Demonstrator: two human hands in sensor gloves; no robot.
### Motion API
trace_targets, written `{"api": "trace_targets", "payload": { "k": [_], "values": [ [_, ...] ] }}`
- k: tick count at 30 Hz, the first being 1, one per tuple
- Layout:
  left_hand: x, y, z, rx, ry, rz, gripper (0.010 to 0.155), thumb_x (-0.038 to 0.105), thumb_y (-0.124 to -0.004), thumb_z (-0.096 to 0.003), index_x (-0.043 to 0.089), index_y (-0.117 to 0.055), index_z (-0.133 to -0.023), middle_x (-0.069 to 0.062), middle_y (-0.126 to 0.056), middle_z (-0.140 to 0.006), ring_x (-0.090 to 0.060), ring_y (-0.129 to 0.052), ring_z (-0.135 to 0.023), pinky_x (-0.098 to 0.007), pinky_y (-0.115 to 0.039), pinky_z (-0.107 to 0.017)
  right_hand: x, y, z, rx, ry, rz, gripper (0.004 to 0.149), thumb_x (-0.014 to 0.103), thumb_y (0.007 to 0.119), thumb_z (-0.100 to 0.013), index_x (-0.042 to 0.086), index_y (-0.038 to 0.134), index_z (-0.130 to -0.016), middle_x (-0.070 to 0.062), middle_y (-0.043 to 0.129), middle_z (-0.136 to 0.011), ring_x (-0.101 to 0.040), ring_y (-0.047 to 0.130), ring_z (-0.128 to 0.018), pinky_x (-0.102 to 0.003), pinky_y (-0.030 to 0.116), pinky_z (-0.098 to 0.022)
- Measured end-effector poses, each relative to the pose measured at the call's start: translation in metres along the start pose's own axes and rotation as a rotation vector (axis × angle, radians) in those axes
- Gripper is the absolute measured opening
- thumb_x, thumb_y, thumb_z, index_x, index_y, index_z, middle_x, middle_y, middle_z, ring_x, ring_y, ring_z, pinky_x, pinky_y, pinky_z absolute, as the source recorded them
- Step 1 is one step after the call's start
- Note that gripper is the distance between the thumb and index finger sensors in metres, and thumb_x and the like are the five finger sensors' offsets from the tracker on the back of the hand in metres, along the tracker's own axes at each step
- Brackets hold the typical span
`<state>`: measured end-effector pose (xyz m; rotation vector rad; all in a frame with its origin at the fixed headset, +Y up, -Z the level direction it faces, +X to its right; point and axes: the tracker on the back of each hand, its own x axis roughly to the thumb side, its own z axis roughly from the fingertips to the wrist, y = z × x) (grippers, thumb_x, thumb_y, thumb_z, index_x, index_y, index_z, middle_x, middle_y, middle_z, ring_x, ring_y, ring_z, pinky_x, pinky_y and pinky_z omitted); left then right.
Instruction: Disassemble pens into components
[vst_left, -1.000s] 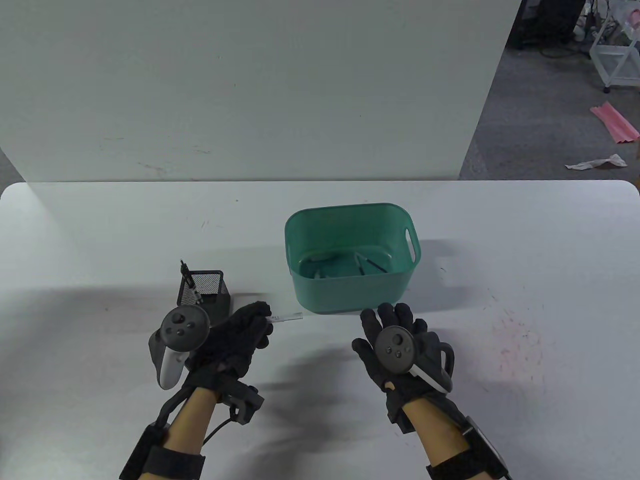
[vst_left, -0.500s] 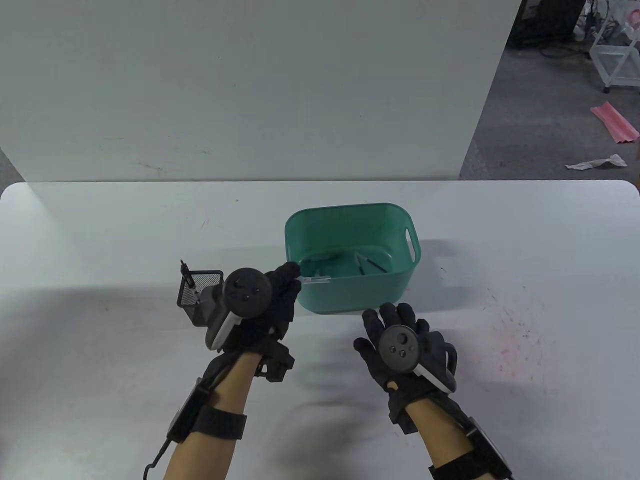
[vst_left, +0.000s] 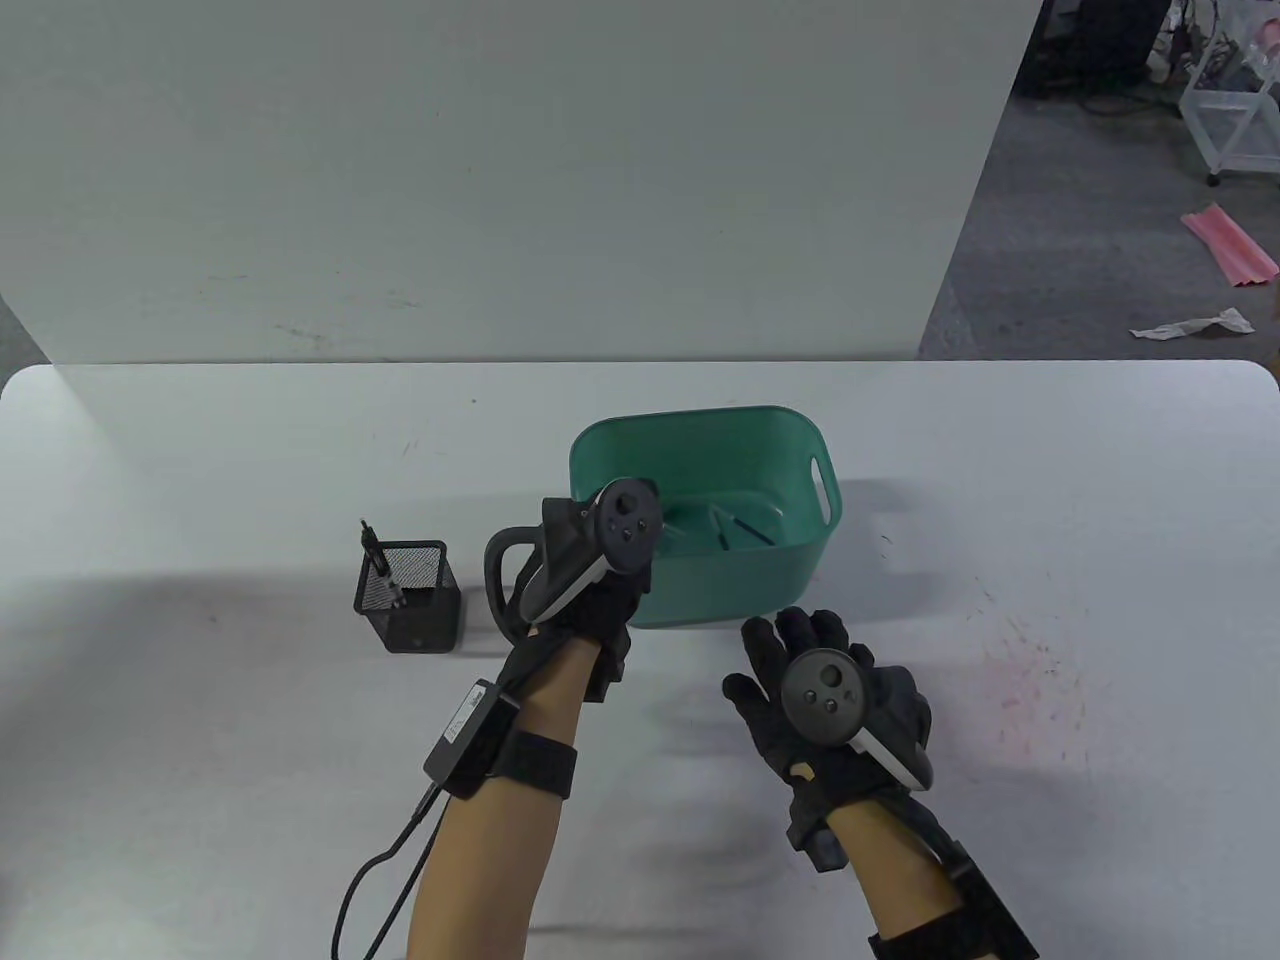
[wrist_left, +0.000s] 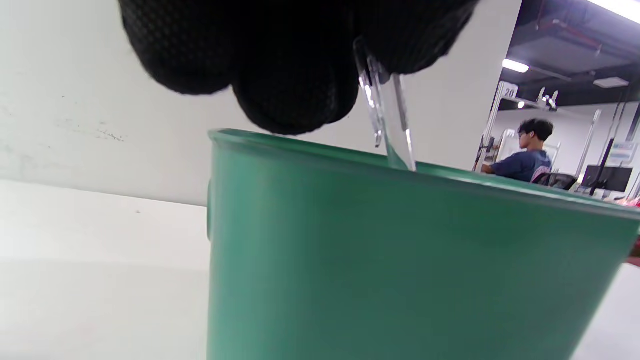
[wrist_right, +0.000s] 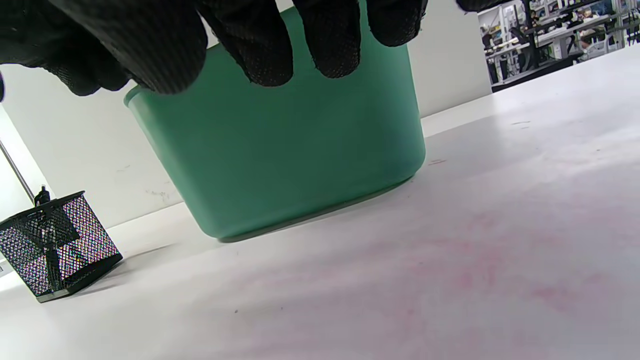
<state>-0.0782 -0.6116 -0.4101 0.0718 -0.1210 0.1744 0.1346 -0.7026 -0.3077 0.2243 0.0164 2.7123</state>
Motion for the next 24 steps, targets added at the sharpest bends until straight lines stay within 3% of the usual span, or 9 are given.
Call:
{"api": "trace_targets", "payload": {
  "k": [3, 6, 11, 19, 24],
  "values": [
    [0.000, -0.002, -0.006, -0.054, 0.006, 0.044, 0.049, 0.046, -0.073, -0.0562, 0.039, -0.064, -0.104, 0.001, -0.082, -0.104, -0.012, -0.103, -0.065, -0.041, -0.088, -0.054, -0.002, 0.000, -0.001, 0.005, -0.003, -0.016, 0.062, 0.051, 0.065, -0.061, 0.021, 0.050, -0.113, -0.022, 0.042, -0.119, -0.052, 0.033, -0.106, -0.074, 0.033, -0.070],
    [-0.005, 0.001, -0.006, -0.027, 0.004, 0.043, 0.051, 0.047, -0.073, -0.0559, 0.039, -0.062, -0.105, 0.002, -0.081, -0.105, -0.012, -0.103, -0.067, -0.041, -0.088, -0.054, -0.003, -0.002, 0.000, -0.016, -0.012, -0.004, 0.062, 0.051, 0.065, -0.061, 0.021, 0.050, -0.113, -0.022, 0.043, -0.119, -0.052, 0.034, -0.106, -0.074, 0.033, -0.070],
    [-0.021, 0.009, 0.004, 0.019, -0.040, 0.100, 0.051, 0.045, -0.076, -0.0533, 0.035, -0.068, -0.103, -0.003, -0.086, -0.101, -0.020, -0.103, -0.075, -0.049, -0.086, -0.057, -0.003, -0.003, -0.001, -0.019, -0.010, -0.010, 0.062, 0.051, 0.065, -0.061, 0.020, 0.051, -0.113, -0.022, 0.044, -0.119, -0.052, 0.034, -0.106, -0.074, 0.033, -0.070],
    [-0.059, 0.029, 0.034, -0.010, -0.076, -0.045, 0.051, 0.047, -0.076, -0.0525, 0.035, -0.069, -0.102, -0.003, -0.086, -0.102, -0.024, -0.100, -0.087, -0.052, -0.083, -0.064, -0.002, -0.003, 0.000, -0.016, -0.010, 0.011, 0.061, 0.051, 0.065, -0.061, 0.020, 0.051, -0.113, -0.022, 0.044, -0.119, -0.052, 0.034, -0.106, -0.074, 0.033, -0.070],
    [-0.094, 0.044, 0.048, -0.011, -0.034, -0.113, 0.052, 0.048, -0.075, -0.0523, 0.035, -0.069, -0.103, -0.002, -0.084, -0.104, -0.025, -0.098, -0.090, -0.052, -0.081, -0.067, -0.001, -0.002, 0.001, -0.011, -0.015, 0.024, 0.061, 0.051, 0.065, -0.061, 0.020, 0.052, -0.113, -0.022, 0.044, -0.119, -0.052, 0.034, -0.106, -0.074, 0.033, -0.070]
  ]
}}
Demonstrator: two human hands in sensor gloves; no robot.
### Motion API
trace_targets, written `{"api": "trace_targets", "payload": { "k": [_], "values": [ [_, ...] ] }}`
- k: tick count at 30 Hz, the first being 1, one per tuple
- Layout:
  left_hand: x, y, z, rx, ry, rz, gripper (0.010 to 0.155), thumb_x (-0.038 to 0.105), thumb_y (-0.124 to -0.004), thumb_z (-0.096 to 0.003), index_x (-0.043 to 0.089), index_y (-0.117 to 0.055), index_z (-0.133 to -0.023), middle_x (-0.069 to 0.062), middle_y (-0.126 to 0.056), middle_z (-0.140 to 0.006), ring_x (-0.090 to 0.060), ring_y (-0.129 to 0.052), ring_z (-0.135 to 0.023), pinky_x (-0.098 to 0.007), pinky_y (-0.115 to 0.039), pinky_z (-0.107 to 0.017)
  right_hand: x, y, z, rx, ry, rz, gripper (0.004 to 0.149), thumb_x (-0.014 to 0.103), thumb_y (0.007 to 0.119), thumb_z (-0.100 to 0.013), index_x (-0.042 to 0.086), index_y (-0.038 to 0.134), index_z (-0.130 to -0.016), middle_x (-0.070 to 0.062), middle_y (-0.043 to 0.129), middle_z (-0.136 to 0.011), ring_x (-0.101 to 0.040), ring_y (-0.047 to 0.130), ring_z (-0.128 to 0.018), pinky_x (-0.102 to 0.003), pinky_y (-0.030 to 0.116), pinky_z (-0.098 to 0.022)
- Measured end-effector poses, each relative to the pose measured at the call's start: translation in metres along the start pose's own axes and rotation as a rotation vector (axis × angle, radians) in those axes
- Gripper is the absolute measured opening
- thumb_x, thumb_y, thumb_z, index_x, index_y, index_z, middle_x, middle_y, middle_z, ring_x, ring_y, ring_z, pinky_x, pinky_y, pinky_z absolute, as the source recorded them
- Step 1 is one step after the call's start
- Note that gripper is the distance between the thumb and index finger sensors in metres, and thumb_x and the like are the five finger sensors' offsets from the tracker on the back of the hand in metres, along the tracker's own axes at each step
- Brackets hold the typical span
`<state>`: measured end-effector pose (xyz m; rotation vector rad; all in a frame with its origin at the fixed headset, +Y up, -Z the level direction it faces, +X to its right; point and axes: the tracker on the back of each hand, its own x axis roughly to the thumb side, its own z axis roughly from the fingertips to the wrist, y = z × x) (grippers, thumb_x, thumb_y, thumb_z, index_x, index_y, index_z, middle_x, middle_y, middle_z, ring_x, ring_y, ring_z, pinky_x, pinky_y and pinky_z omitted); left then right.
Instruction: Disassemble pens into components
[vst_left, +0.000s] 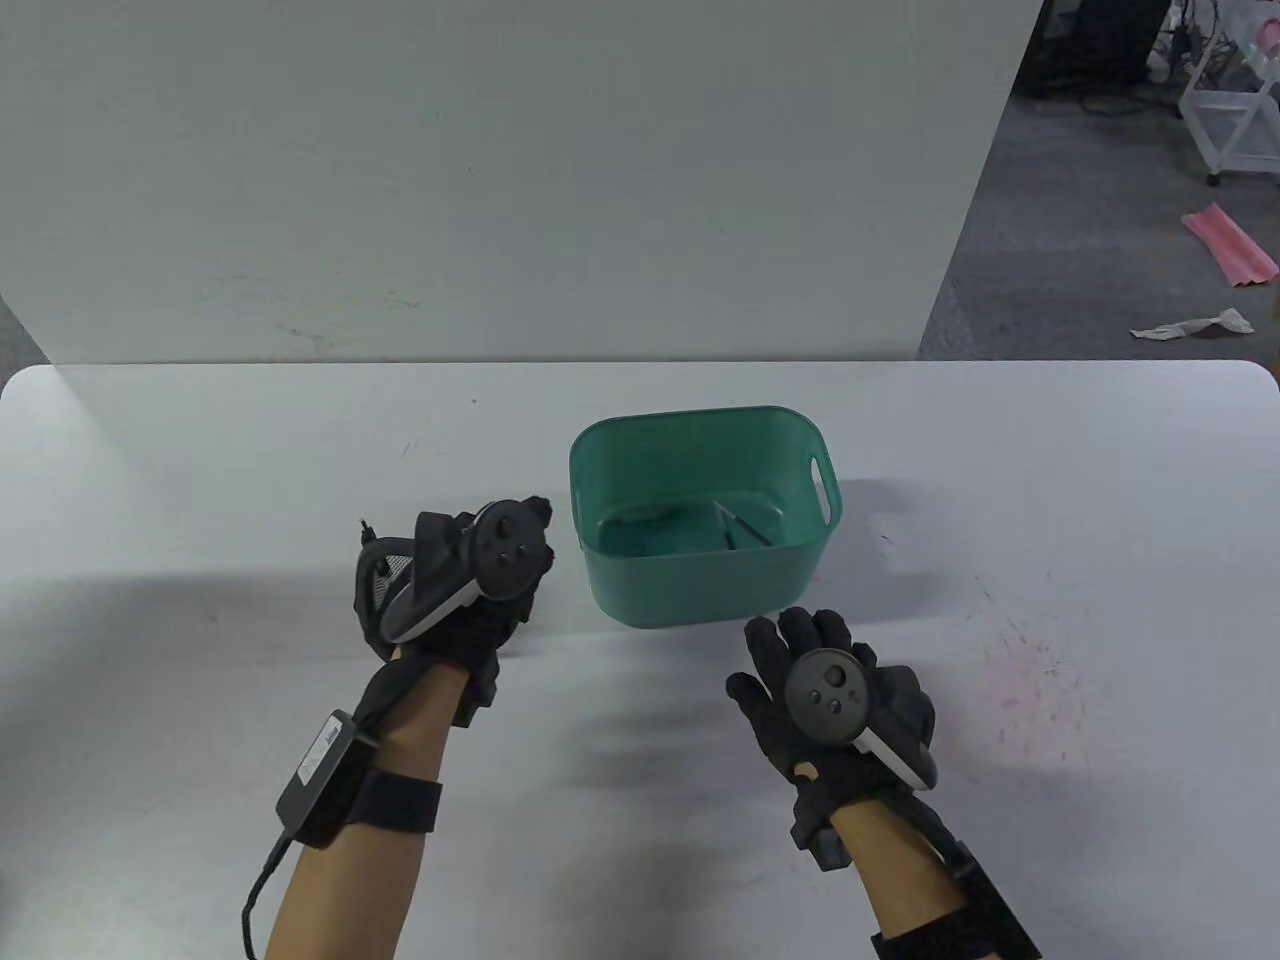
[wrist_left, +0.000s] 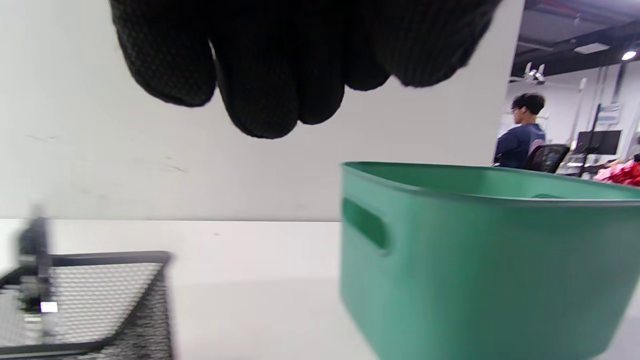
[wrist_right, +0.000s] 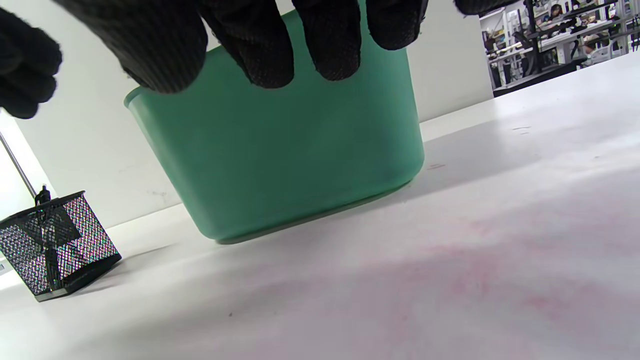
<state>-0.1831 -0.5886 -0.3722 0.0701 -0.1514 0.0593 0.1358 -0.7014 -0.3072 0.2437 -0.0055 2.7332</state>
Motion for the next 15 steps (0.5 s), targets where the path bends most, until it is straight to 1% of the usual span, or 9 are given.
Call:
{"api": "trace_targets", "payload": {
  "k": [3, 7, 10, 12, 15],
  "values": [
    [-0.028, 0.003, 0.005, 0.024, 0.088, -0.058, 0.055, 0.049, -0.076, -0.0519, 0.035, -0.067, -0.104, -0.003, -0.082, -0.106, -0.027, -0.096, -0.092, -0.055, -0.080, -0.067, 0.000, 0.000, 0.000, 0.004, -0.003, 0.001, 0.061, 0.051, 0.065, -0.061, 0.020, 0.052, -0.113, -0.022, 0.044, -0.118, -0.052, 0.035, -0.106, -0.074, 0.033, -0.070],
    [-0.057, 0.000, 0.003, -0.022, 0.185, -0.146, 0.057, 0.050, -0.076, -0.0519, 0.036, -0.063, -0.106, -0.004, -0.077, -0.110, -0.029, -0.091, -0.097, -0.056, -0.077, -0.069, 0.000, 0.001, 0.000, 0.013, -0.001, 0.002, 0.061, 0.051, 0.065, -0.061, 0.020, 0.052, -0.112, -0.022, 0.044, -0.118, -0.052, 0.035, -0.106, -0.074, 0.033, -0.070],
    [-0.075, -0.008, -0.001, -0.053, 0.253, -0.183, 0.059, 0.050, -0.076, -0.0519, 0.036, -0.061, -0.107, -0.004, -0.076, -0.111, -0.029, -0.090, -0.098, -0.057, -0.077, -0.069, -0.001, 0.001, 0.000, 0.017, 0.001, 0.002, 0.061, 0.051, 0.065, -0.061, 0.020, 0.052, -0.112, -0.022, 0.044, -0.118, -0.052, 0.035, -0.106, -0.074, 0.033, -0.070],
    [-0.087, -0.018, -0.007, -0.098, 0.295, -0.172, 0.060, 0.050, -0.076, -0.0519, 0.037, -0.059, -0.108, -0.004, -0.075, -0.112, -0.029, -0.088, -0.100, -0.057, -0.076, -0.070, -0.001, 0.001, 0.000, 0.022, 0.002, 0.001, 0.061, 0.051, 0.065, -0.061, 0.020, 0.052, -0.112, -0.022, 0.044, -0.118, -0.052, 0.035, -0.106, -0.074, 0.033, -0.070],
    [-0.098, -0.031, -0.016, -0.116, 0.338, -0.171, 0.060, 0.050, -0.076, -0.0519, 0.037, -0.058, -0.108, -0.003, -0.073, -0.113, -0.029, -0.086, -0.102, -0.058, -0.075, -0.070, -0.001, 0.001, 0.000, 0.027, 0.002, -0.005, 0.061, 0.051, 0.065, -0.061, 0.020, 0.053, -0.112, -0.022, 0.045, -0.118, -0.052, 0.035, -0.106, -0.074, 0.033, -0.070]
  ]
}}
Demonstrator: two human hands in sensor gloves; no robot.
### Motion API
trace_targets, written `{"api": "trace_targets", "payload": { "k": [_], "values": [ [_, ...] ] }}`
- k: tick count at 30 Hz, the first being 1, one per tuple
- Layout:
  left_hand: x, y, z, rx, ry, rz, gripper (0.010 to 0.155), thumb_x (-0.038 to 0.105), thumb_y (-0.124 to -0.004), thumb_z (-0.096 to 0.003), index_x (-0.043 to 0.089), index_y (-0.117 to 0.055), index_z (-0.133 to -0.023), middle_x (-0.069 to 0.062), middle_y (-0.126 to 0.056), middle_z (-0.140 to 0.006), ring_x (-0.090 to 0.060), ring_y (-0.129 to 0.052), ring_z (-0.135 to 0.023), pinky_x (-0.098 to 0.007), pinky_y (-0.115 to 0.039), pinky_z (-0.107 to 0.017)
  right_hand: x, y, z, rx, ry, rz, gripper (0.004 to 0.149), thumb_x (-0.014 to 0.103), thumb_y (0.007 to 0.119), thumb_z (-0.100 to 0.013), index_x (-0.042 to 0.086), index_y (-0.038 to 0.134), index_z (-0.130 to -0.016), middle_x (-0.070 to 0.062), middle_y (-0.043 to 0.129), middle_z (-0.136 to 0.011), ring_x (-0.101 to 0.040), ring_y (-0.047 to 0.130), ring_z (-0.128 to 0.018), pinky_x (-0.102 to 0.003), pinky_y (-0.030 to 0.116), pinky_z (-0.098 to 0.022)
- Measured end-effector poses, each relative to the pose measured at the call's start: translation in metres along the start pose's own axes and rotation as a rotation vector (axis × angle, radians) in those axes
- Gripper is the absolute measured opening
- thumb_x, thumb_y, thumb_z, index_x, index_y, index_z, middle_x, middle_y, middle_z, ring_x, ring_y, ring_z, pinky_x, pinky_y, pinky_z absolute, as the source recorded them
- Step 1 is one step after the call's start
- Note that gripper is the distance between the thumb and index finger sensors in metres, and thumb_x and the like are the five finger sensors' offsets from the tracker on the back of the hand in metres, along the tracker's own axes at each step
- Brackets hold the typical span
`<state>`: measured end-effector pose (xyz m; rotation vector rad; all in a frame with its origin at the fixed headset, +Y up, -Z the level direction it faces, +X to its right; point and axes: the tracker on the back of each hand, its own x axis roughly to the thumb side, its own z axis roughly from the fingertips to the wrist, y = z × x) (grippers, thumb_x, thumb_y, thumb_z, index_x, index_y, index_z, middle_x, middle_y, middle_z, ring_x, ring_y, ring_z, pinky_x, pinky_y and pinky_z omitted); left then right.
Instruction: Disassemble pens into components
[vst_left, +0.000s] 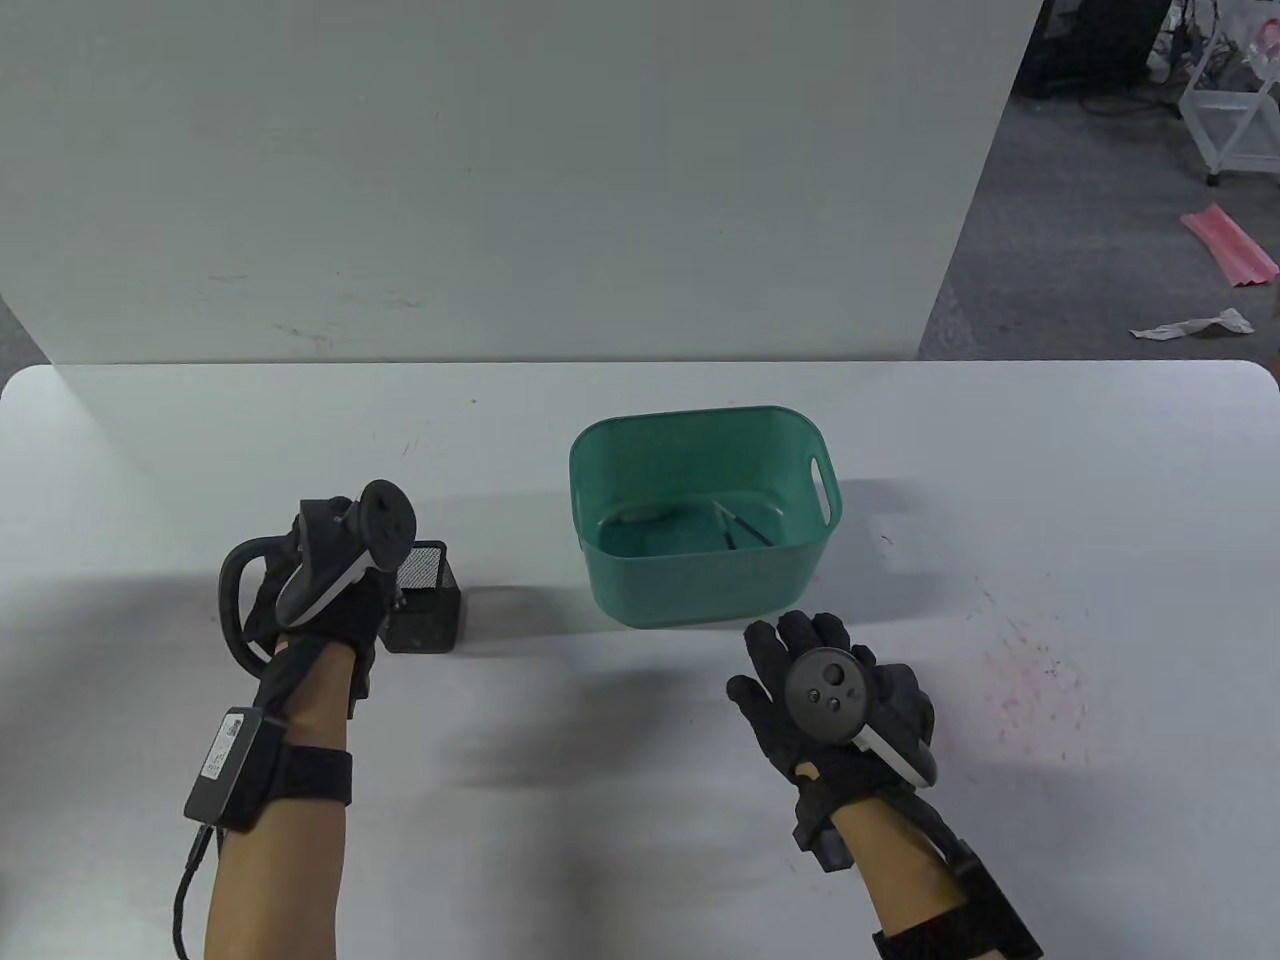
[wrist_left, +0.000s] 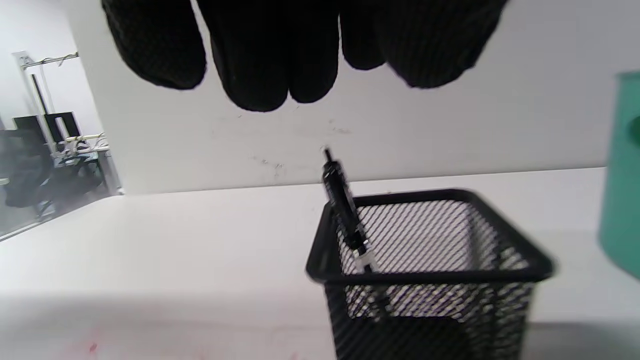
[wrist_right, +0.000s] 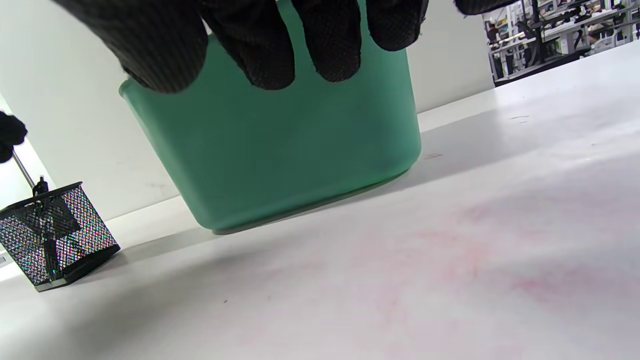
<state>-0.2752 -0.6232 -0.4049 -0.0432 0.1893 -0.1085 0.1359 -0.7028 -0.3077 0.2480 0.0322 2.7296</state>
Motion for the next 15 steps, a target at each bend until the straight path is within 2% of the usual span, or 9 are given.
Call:
{"api": "trace_targets", "payload": {
  "k": [4, 7, 8, 12, 15],
  "values": [
    [-0.003, -0.015, -0.018, -0.066, 0.059, 0.026, 0.063, 0.050, -0.076, -0.0521, 0.038, -0.053, -0.109, -0.003, -0.070, -0.115, -0.029, -0.082, -0.105, -0.059, -0.073, -0.072, 0.001, 0.001, 0.000, 0.006, -0.018, -0.006, 0.061, 0.051, 0.065, -0.061, 0.020, 0.053, -0.112, -0.022, 0.045, -0.118, -0.052, 0.036, -0.106, -0.074, 0.034, -0.070],
    [0.000, -0.026, -0.031, -0.218, 0.103, 0.016, 0.075, 0.048, -0.076, -0.0534, 0.038, -0.031, -0.113, -0.005, -0.052, -0.123, -0.034, -0.069, -0.113, -0.062, -0.067, -0.075, 0.002, 0.000, -0.001, 0.002, -0.037, -0.006, 0.061, 0.051, 0.065, -0.061, 0.020, 0.053, -0.112, -0.022, 0.045, -0.118, -0.052, 0.036, -0.106, -0.074, 0.034, -0.070],
    [0.001, -0.027, -0.033, -0.224, 0.099, 0.014, 0.077, 0.048, -0.076, -0.0539, 0.039, -0.027, -0.113, -0.005, -0.047, -0.124, -0.035, -0.065, -0.115, -0.063, -0.065, -0.076, 0.002, -0.001, -0.001, -0.003, -0.042, -0.006, 0.061, 0.051, 0.065, -0.061, 0.020, 0.053, -0.112, -0.022, 0.045, -0.118, -0.052, 0.036, -0.106, -0.074, 0.034, -0.070],
    [0.005, -0.030, -0.041, -0.264, 0.096, 0.007, 0.076, 0.045, -0.076, -0.0544, 0.040, -0.026, -0.112, -0.005, -0.043, -0.125, -0.035, -0.063, -0.116, -0.063, -0.064, -0.077, 0.000, -0.002, -0.001, -0.011, -0.043, -0.014, 0.060, 0.051, 0.065, -0.061, 0.020, 0.054, -0.112, -0.021, 0.046, -0.118, -0.052, 0.037, -0.106, -0.074, 0.035, -0.070],
    [0.006, -0.030, -0.044, -0.293, 0.103, -0.021, 0.071, 0.044, -0.077, -0.0545, 0.043, -0.034, -0.112, -0.003, -0.048, -0.125, -0.033, -0.066, -0.115, -0.063, -0.065, -0.077, -0.001, -0.001, -0.001, -0.022, -0.043, -0.002, 0.060, 0.051, 0.065, -0.061, 0.019, 0.055, -0.111, -0.021, 0.047, -0.118, -0.052, 0.038, -0.105, -0.074, 0.035, -0.070]
  ]
}}
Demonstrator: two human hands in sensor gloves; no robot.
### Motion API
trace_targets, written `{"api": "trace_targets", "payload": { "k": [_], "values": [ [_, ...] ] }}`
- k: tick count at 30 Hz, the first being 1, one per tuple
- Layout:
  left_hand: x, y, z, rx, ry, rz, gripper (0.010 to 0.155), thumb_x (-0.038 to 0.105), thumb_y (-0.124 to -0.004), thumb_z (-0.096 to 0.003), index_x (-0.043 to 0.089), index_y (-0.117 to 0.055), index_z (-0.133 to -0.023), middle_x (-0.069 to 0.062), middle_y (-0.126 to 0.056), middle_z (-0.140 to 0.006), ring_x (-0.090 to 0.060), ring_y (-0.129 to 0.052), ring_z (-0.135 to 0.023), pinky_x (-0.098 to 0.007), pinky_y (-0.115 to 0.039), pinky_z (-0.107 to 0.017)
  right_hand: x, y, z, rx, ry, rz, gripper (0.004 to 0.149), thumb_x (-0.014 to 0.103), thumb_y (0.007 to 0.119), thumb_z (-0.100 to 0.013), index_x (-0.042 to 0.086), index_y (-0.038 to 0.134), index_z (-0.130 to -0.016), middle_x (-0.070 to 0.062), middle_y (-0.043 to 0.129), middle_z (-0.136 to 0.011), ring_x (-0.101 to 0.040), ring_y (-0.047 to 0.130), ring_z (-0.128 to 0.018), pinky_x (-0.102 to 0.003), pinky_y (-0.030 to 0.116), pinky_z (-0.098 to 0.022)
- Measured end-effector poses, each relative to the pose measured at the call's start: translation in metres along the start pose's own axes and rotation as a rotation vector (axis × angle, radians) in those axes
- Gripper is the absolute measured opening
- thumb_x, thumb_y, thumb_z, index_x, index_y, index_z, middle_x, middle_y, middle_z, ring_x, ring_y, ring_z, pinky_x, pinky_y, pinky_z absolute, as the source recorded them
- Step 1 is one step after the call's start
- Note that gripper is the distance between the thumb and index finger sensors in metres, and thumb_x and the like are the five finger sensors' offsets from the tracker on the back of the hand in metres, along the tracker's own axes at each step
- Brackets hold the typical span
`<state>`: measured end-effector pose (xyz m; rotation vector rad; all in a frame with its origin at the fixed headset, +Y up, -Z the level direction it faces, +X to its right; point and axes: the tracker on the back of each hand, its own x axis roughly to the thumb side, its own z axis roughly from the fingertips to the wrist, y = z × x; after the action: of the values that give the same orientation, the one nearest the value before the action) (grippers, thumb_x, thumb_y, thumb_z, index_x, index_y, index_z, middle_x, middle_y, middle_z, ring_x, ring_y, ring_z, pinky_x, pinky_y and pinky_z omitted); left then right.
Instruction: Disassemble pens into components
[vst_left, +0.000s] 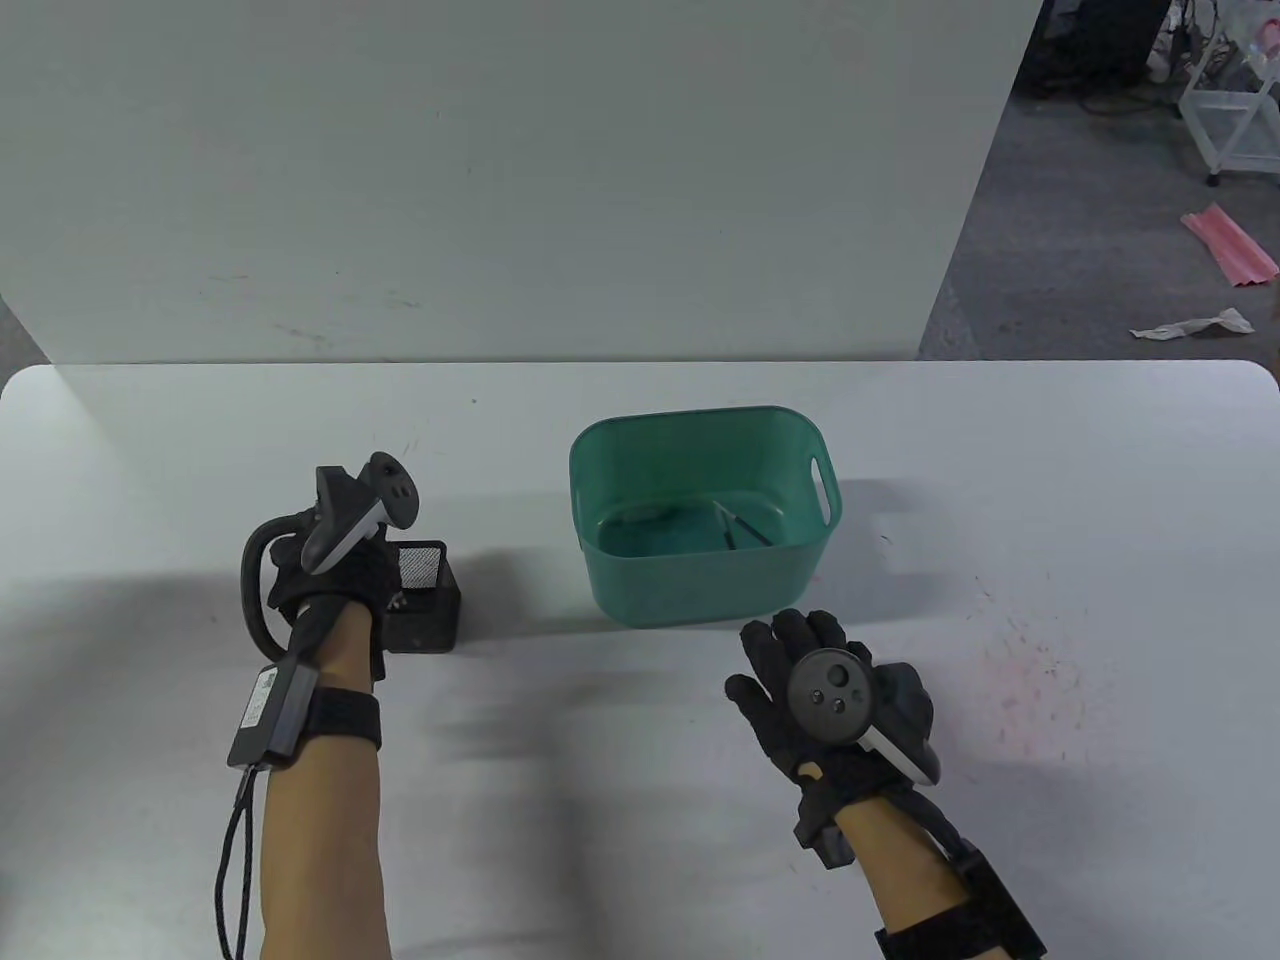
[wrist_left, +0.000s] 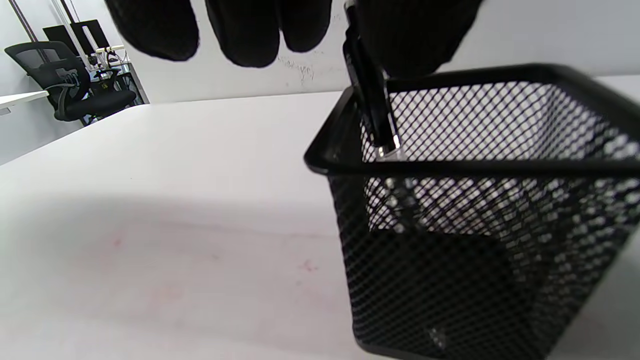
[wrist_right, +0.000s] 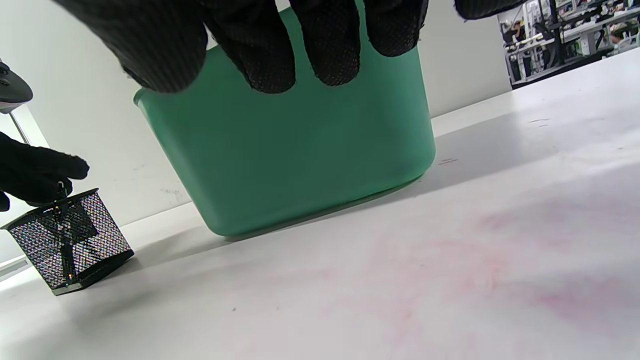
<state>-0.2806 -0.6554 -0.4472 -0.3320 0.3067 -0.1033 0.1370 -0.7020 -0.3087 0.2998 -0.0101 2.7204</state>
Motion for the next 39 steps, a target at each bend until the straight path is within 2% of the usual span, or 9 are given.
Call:
{"api": "trace_targets", "payload": {
  "k": [3, 10, 19, 25, 34, 35, 39],
  "values": [
    [0.001, 0.000, -0.003, 0.022, -0.025, -0.008, 0.061, 0.042, -0.077, -0.0541, 0.043, -0.049, -0.109, 0.001, -0.063, -0.119, -0.027, -0.077, -0.109, -0.060, -0.070, -0.075, -0.001, 0.001, -0.001, 0.013, 0.005, 0.001, 0.060, 0.051, 0.065, -0.061, 0.019, 0.055, -0.111, -0.021, 0.048, -0.118, -0.052, 0.038, -0.105, -0.074, 0.035, -0.070],
    [0.001, 0.003, -0.002, 0.103, -0.028, 0.006, 0.049, 0.040, -0.080, -0.0522, 0.042, -0.069, -0.099, 0.005, -0.080, -0.106, -0.021, -0.091, -0.095, -0.055, -0.077, -0.070, -0.005, 0.000, -0.002, 0.018, 0.022, 0.005, 0.060, 0.051, 0.065, -0.061, 0.019, 0.056, -0.111, -0.021, 0.049, -0.118, -0.052, 0.038, -0.105, -0.074, 0.035, -0.070],
    [-0.006, 0.016, 0.012, 0.138, -0.045, 0.010, 0.044, 0.040, -0.081, -0.0512, 0.037, -0.076, -0.095, 0.003, -0.092, -0.092, -0.018, -0.103, -0.077, -0.050, -0.087, -0.059, -0.008, -0.001, -0.002, 0.025, 0.038, 0.002, 0.060, 0.051, 0.065, -0.061, 0.018, 0.057, -0.111, -0.020, 0.050, -0.117, -0.051, 0.038, -0.106, -0.074, 0.035, -0.070],
    [-0.015, 0.033, 0.041, 0.217, -0.067, 0.035, 0.045, 0.041, -0.080, -0.0512, 0.036, -0.075, -0.095, 0.000, -0.093, -0.090, -0.019, -0.104, -0.073, -0.050, -0.087, -0.057, -0.007, -0.001, -0.003, 0.023, 0.038, 0.018, 0.060, 0.051, 0.065, -0.061, 0.018, 0.057, -0.110, -0.020, 0.052, -0.117, -0.051, 0.039, -0.106, -0.074, 0.035, -0.070],
    [-0.023, 0.052, 0.108, 0.546, -0.095, 0.171, 0.045, 0.042, -0.080, -0.0507, 0.034, -0.075, -0.094, -0.001, -0.095, -0.086, -0.019, -0.106, -0.066, -0.048, -0.090, -0.052, 0.003, -0.002, 0.000, -0.009, 0.007, 0.056, 0.060, 0.051, 0.065, -0.061, 0.018, 0.057, -0.110, -0.020, 0.052, -0.117, -0.051, 0.040, -0.106, -0.073, 0.036, -0.070],
    [-0.022, 0.051, 0.119, 0.603, -0.114, 0.223, 0.045, 0.041, -0.080, -0.0506, 0.033, -0.075, -0.094, -0.002, -0.095, -0.085, -0.019, -0.106, -0.065, -0.047, -0.090, -0.051, 0.004, -0.002, 0.000, -0.014, -0.002, 0.062, 0.060, 0.051, 0.065, -0.061, 0.018, 0.057, -0.110, -0.021, 0.053, -0.116, -0.051, 0.041, -0.105, -0.073, 0.037, -0.070],
    [-0.016, 0.042, 0.145, 0.707, -0.236, 0.377, 0.044, 0.041, -0.080, -0.0502, 0.033, -0.075, -0.093, -0.002, -0.096, -0.084, -0.018, -0.107, -0.063, -0.046, -0.091, -0.048, 0.006, -0.002, 0.001, -0.028, -0.015, 0.052, 0.060, 0.051, 0.065, -0.061, 0.018, 0.056, -0.111, -0.021, 0.054, -0.116, -0.051, 0.042, -0.105, -0.073, 0.039, -0.070]
  ]
}}
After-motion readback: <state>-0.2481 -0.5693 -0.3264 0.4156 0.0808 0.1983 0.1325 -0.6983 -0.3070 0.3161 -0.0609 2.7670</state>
